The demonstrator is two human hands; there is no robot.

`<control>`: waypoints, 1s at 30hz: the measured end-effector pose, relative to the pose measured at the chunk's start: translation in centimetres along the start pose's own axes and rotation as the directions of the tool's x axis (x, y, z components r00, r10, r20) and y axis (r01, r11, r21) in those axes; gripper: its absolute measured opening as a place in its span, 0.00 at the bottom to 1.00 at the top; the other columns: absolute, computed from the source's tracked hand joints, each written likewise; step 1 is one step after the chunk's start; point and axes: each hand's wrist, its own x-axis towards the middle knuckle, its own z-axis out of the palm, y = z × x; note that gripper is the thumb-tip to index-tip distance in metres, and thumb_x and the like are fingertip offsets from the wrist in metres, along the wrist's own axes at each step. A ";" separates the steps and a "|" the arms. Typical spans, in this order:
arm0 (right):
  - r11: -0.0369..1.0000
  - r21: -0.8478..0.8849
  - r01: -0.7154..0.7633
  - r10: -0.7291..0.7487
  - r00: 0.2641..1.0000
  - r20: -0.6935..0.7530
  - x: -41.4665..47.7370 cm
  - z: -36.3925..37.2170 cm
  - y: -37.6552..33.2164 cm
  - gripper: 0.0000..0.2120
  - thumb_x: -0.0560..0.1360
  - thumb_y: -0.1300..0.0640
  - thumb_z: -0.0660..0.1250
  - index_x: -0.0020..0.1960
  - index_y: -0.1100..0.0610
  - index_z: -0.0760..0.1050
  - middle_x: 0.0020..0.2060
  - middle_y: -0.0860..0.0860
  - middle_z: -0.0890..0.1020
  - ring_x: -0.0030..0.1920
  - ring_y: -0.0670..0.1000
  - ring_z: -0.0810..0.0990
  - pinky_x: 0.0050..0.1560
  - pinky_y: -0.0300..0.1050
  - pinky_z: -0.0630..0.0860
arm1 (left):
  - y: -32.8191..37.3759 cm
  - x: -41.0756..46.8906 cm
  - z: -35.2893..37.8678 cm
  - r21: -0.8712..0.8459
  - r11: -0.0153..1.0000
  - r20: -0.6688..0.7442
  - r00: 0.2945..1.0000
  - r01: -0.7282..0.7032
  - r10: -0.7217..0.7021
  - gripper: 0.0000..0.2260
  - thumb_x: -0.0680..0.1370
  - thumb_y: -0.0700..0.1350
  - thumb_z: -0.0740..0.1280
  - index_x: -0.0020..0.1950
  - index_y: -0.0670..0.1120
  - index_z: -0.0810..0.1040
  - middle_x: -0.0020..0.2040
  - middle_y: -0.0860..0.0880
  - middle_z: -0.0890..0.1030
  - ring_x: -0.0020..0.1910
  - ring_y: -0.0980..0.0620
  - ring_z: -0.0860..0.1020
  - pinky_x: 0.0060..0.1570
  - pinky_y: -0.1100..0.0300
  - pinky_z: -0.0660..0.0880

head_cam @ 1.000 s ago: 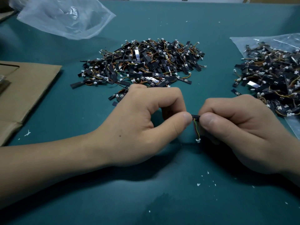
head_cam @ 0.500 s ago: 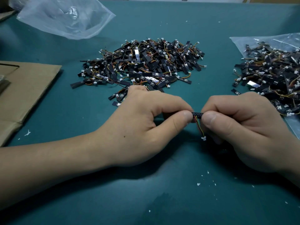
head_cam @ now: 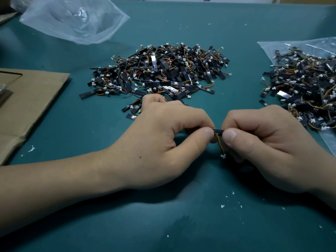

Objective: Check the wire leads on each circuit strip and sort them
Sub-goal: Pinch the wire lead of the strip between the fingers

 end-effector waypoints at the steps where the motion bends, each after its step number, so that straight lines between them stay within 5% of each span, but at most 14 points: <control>1: 1.000 -0.001 -0.005 0.005 1.000 0.009 0.0 0.0 0.0 0.14 0.79 0.50 0.59 0.36 0.52 0.73 0.25 0.52 0.74 0.27 0.51 0.72 0.29 0.47 0.69 | 0.0 0.0 0.0 0.000 1.000 0.004 1.000 0.004 -0.004 0.09 0.80 0.49 0.64 0.46 0.53 0.84 0.38 0.59 0.80 0.43 0.59 0.78 0.57 0.49 0.64; 30: 0.999 -0.053 0.011 -0.009 0.999 0.041 0.1 0.0 0.2 0.13 0.80 0.49 0.61 0.38 0.49 0.75 0.26 0.52 0.76 0.27 0.51 0.74 0.30 0.49 0.71 | 0.0 0.2 -0.1 -0.008 0.999 0.016 0.999 0.041 -0.041 0.09 0.79 0.45 0.66 0.41 0.52 0.83 0.35 0.55 0.81 0.40 0.55 0.78 0.57 0.51 0.64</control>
